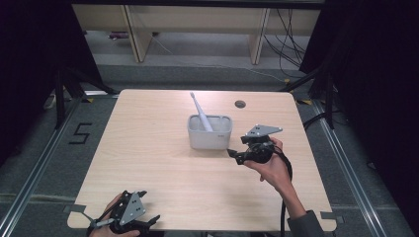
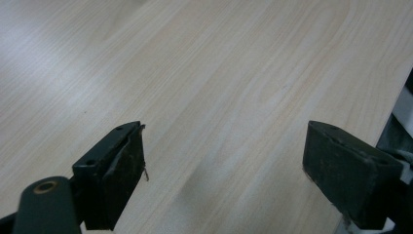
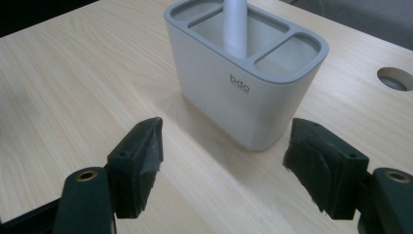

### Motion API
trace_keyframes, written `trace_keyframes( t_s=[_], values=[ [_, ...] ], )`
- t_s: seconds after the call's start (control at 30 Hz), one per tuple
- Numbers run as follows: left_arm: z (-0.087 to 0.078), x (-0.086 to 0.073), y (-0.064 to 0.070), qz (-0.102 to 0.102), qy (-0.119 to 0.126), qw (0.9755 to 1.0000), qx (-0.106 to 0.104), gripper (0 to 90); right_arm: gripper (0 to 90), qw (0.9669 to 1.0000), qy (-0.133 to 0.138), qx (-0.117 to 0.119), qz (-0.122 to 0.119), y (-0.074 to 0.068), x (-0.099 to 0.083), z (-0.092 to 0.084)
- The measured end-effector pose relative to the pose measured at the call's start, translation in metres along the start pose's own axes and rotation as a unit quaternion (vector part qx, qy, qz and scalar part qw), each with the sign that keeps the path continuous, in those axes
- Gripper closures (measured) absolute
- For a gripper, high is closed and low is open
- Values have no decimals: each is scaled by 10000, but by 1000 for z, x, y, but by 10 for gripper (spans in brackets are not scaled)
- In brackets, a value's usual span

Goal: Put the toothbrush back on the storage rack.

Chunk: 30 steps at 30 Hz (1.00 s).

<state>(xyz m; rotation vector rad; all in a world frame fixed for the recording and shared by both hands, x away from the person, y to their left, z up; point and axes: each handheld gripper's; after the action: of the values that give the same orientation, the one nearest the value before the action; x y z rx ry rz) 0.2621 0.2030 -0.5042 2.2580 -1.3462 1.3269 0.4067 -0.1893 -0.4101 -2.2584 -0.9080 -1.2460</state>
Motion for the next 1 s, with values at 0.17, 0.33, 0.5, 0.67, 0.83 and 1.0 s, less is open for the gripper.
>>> trace_keyframes(
  t_s=[0.17,0.33,0.5,0.67,0.83,1.0],
  values=[
    [0,0,0,-3,-18,10000,-48,150,298,10000,-46,-35,-41,0,-5,-3],
    [0,0,0,-50,-12,10000,-42,150,298,10000,-22,-28,-7,-1,-10,-5],
    [0,0,0,-57,-9,10000,-42,150,297,9999,-143,-14,62,-5,-16,-7],
    [-1,0,0,4,-14,10000,-45,150,296,9999,-132,41,-75,-6,-24,-6],
    [0,0,0,2,-13,10000,-47,150,284,9998,-193,25,40,-10,-31,-9],
    [0,0,0,-23,-15,10000,-50,150,250,9999,-104,-7,78,-12,-38,-12]
  ],
)
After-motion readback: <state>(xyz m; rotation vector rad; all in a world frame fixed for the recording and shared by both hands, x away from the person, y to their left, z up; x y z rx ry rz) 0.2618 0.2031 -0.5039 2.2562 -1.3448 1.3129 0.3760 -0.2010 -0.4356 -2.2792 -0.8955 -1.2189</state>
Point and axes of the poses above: each handheld gripper's, and its own axes: z roughly forward along the jaws, x roughly out of its top, y roughly to its right, and after that the axes turned 6 degrees about y, right-handed
